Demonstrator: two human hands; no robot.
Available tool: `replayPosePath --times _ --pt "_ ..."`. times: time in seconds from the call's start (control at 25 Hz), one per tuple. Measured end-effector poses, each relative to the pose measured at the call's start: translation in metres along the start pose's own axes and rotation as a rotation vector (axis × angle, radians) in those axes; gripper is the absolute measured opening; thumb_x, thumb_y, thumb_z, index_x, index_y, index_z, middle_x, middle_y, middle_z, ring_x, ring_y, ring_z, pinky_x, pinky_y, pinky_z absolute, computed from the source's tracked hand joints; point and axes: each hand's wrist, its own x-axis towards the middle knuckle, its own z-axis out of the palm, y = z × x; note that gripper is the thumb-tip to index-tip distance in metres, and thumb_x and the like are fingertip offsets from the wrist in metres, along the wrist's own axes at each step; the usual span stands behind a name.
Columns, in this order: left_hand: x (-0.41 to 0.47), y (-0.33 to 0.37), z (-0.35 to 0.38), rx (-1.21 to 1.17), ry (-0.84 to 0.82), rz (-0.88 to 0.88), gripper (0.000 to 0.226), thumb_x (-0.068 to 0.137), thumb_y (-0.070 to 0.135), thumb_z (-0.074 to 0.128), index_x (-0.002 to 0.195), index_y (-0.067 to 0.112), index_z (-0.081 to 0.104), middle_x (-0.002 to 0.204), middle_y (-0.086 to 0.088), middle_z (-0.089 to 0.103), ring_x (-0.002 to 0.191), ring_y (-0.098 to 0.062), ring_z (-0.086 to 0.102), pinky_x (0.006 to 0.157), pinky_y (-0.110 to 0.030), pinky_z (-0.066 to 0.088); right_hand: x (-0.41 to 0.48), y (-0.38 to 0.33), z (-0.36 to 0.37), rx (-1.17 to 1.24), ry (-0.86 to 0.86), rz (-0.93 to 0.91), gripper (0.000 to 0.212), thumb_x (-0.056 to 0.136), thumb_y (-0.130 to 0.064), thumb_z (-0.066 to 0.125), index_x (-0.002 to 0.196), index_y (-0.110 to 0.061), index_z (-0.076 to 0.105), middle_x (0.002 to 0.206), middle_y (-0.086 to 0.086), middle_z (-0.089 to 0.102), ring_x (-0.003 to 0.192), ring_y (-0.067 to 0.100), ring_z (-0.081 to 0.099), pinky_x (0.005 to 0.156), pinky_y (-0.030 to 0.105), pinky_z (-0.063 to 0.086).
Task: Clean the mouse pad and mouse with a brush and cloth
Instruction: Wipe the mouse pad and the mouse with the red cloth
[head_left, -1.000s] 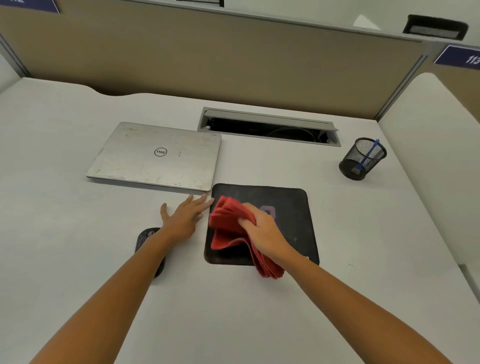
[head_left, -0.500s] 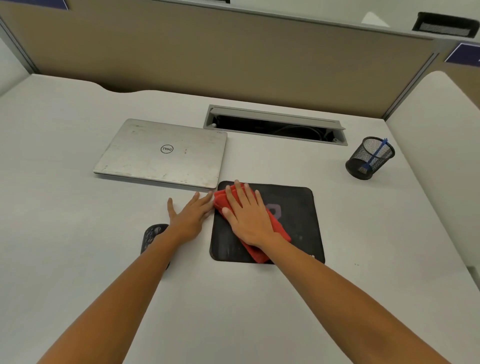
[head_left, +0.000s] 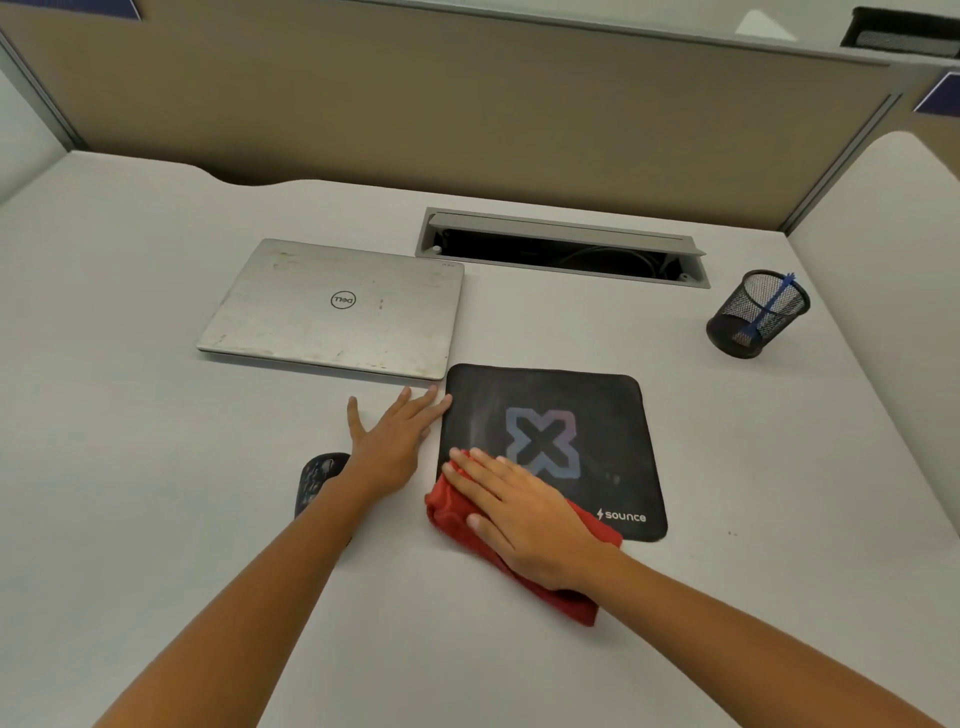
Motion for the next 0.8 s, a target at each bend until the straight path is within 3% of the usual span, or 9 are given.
replayPosePath --times 0.12,0.32,0.4,0.6,0.8 --pt "0.001 -0.001 0.002 -0.037 -0.006 -0.012 0.051 0.105 0.022 0.019 0.149 0.048 0.011 0.160 0.020 0.008 0.149 -0.009 0.000 0.106 -0.065 -0.015 0.019 0.006 0.002 -0.033 0.113 0.131 0.055 0.101 -0.041 0.015 0.152 -0.024 0.004 0.160 -0.006 0.000 0.147 0.009 -0.003 0.121 0.031 0.002" --pt "0.001 -0.001 0.000 -0.028 -0.040 -0.010 0.050 0.106 0.024 0.017 0.150 0.047 0.009 0.160 0.019 0.006 0.149 -0.011 0.001 0.106 -0.066 -0.014 0.089 0.031 -0.013 0.001 0.190 0.628 0.058 0.102 -0.036 0.019 0.152 -0.012 0.000 0.161 0.008 -0.001 0.148 0.025 0.001 0.121 0.040 0.005" --pt "0.001 0.000 -0.002 0.002 -0.051 -0.012 0.049 0.106 0.026 0.016 0.150 0.046 0.006 0.160 0.020 0.003 0.149 -0.011 0.000 0.107 -0.066 -0.014 0.105 0.034 -0.020 -0.002 0.213 0.730 0.059 0.102 -0.038 0.019 0.152 -0.012 0.001 0.160 0.011 -0.004 0.148 0.029 0.000 0.121 0.043 0.006" --pt "0.001 -0.001 -0.001 0.007 -0.051 0.010 0.051 0.105 0.029 0.021 0.151 0.044 0.005 0.161 0.018 0.001 0.149 -0.012 -0.001 0.106 -0.068 -0.015 0.052 -0.008 0.005 -0.013 0.242 0.436 0.059 0.098 -0.044 0.026 0.152 -0.021 0.014 0.160 0.008 0.008 0.148 0.026 0.006 0.121 0.043 0.009" --pt "-0.001 0.002 0.002 0.063 -0.029 0.002 0.052 0.104 0.031 0.020 0.151 0.043 0.001 0.161 0.019 -0.002 0.149 -0.010 -0.003 0.107 -0.068 -0.009 0.017 -0.033 0.023 -0.028 0.190 0.389 0.059 0.099 -0.045 0.021 0.152 -0.020 0.012 0.160 0.004 0.009 0.148 0.022 0.005 0.120 0.039 0.003"
